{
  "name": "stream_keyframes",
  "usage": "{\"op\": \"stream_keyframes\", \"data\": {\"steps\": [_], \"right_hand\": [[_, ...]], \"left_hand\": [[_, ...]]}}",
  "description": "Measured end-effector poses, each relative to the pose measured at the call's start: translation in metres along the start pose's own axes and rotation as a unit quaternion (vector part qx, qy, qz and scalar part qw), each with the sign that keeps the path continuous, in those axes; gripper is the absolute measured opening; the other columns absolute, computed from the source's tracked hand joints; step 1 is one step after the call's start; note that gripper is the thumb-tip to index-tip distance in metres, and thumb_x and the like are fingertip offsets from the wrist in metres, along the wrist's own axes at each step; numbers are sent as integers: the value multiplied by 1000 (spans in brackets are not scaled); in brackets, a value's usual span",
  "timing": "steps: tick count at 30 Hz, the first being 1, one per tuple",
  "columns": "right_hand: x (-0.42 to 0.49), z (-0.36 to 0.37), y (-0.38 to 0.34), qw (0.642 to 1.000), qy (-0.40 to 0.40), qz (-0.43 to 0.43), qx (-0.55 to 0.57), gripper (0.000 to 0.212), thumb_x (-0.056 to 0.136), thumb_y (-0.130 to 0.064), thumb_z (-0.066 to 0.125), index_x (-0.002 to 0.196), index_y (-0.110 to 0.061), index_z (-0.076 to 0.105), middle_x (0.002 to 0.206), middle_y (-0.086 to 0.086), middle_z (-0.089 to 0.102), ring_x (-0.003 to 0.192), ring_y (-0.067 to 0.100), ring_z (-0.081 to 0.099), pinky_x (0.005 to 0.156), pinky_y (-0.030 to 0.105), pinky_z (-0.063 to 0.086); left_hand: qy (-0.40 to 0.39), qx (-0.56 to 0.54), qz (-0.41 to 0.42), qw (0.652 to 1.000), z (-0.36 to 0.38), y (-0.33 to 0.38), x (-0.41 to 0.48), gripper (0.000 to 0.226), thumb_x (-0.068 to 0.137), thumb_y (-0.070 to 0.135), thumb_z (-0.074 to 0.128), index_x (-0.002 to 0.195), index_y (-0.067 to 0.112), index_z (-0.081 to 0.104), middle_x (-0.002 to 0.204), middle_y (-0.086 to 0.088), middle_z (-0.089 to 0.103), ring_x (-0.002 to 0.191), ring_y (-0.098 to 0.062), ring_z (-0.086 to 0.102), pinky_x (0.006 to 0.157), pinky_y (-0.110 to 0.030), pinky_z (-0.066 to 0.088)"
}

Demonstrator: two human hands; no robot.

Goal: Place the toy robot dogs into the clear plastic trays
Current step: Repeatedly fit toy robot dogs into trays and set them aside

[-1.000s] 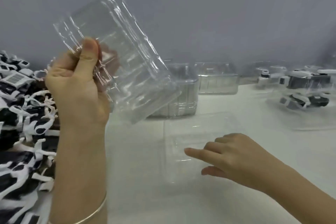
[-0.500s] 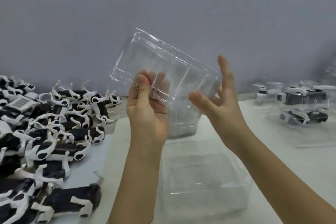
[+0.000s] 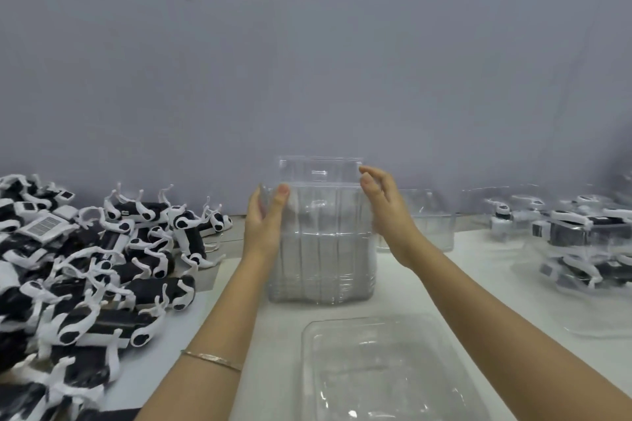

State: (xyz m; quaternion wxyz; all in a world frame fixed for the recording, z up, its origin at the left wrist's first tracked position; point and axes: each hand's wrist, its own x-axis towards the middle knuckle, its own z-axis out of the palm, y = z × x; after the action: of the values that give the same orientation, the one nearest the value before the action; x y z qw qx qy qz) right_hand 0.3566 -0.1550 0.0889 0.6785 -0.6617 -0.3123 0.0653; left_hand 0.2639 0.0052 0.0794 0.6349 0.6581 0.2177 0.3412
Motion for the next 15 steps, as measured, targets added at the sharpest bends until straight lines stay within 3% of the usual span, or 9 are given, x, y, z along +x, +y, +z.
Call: {"op": "stream_keyframes", "data": {"steps": [4, 6, 9, 12, 15], "right_hand": [[5, 14, 5, 999, 44, -5, -27, 15, 99, -48, 42, 113, -46, 46, 104, -22, 50, 102, -7, 48, 78, 17, 36], [7, 15, 8, 999, 27, -7, -37, 20, 100, -48, 42, 119, -45, 44, 113, -19, 50, 107, 1, 49, 81, 19, 36], [11, 13, 8, 997, 9, -11, -70, 30, 99, -53, 39, 128, -49, 40, 124, -23, 46, 108, -2, 46, 87, 23, 34], [11, 4, 6, 995, 33, -10, -94, 25, 97, -55, 40, 122, -51, 41, 104, -28, 52, 92, -10, 49, 75, 16, 37], [10, -13, 9, 994, 49, 1, -94, 23, 94, -57, 45, 116, -51, 46, 94, -24, 52, 78, -7, 54, 69, 20, 47]], "left_hand": [[74, -33, 13, 997, 6, -11, 1, 66, 85, 55, 62, 141, 26, 42, 121, 24, 41, 116, 2, 37, 94, -21, 28], [92, -57, 5, 994, 5, -10, 3, 36, 84, 57, 63, 109, 34, 52, 101, 29, 45, 97, 5, 46, 79, -19, 34], [105, -72, 1, 992, 4, -4, 5, 42, 77, 71, 55, 83, 30, 48, 84, 15, 46, 75, 0, 44, 67, -23, 34], [116, -18, 1, 993, 14, -6, 4, 43, 86, 69, 50, 79, 27, 41, 77, 10, 43, 70, -7, 44, 62, -27, 32], [100, 19, -5, 995, 22, -9, 0, 41, 84, 72, 49, 85, 31, 44, 87, 13, 51, 79, -2, 48, 63, -26, 33]]}}
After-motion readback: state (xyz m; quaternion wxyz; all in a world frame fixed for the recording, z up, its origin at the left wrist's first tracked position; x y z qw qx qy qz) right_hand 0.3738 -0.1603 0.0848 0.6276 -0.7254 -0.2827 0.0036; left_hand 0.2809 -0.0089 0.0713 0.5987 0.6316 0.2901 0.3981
